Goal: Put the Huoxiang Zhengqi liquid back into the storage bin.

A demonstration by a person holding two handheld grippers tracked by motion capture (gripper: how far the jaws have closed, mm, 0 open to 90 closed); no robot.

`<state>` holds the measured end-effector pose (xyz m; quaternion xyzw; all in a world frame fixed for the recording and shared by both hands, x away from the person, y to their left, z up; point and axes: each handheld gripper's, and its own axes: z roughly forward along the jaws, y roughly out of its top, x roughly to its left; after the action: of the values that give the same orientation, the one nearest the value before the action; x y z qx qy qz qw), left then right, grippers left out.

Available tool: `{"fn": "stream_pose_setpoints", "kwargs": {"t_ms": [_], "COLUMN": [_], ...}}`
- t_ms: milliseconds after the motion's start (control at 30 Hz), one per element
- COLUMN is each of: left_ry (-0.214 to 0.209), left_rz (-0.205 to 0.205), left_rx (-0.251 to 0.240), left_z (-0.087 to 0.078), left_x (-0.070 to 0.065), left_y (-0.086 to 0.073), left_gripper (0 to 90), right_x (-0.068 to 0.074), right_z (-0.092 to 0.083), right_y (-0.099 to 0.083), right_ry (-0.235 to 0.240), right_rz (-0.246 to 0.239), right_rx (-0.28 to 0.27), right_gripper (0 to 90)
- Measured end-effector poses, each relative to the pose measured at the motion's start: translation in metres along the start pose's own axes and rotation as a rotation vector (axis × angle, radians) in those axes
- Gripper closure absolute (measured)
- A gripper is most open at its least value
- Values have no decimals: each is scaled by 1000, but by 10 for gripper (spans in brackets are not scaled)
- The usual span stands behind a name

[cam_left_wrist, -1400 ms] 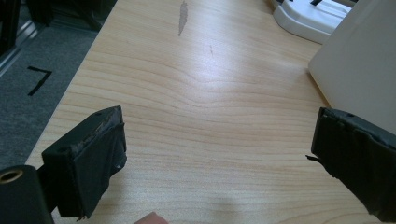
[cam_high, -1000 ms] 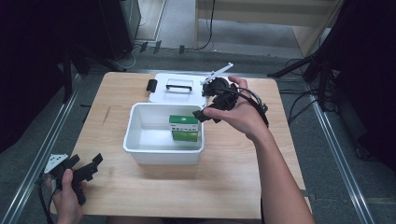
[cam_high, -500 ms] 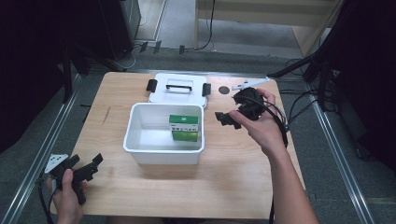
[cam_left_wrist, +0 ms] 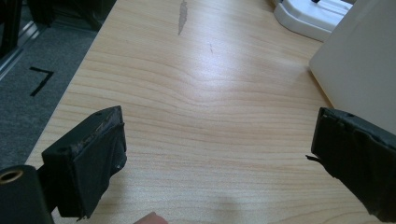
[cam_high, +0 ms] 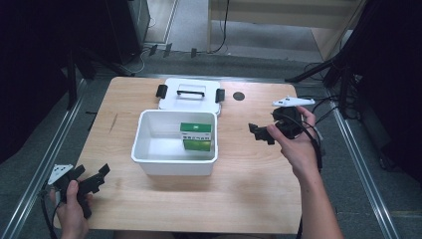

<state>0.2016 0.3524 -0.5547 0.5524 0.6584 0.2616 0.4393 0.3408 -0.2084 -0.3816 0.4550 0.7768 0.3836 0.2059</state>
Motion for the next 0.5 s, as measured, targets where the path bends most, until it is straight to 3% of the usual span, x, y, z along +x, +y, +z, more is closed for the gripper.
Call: {"fn": "stream_pose_setpoints", "kwargs": {"t_ms": [267,400,500], "left_ry": [1,3,1], "left_rz": [0,0,-3], "left_rx": [1,2,3], "left_z": [0,0,0], "left_x": [0,0,0], "left_y": [0,0,0], "left_gripper": [40,40,40], "right_x": [-19,-33,-39], "right_z": [-8,-11,-12], "right_y": [-26,-47,-55], "right_ry": [-43,-71,-64], "right_rz": [31,72,84], "right_rx": [-36,-54,-64], "right_gripper": [0,0,0]}}
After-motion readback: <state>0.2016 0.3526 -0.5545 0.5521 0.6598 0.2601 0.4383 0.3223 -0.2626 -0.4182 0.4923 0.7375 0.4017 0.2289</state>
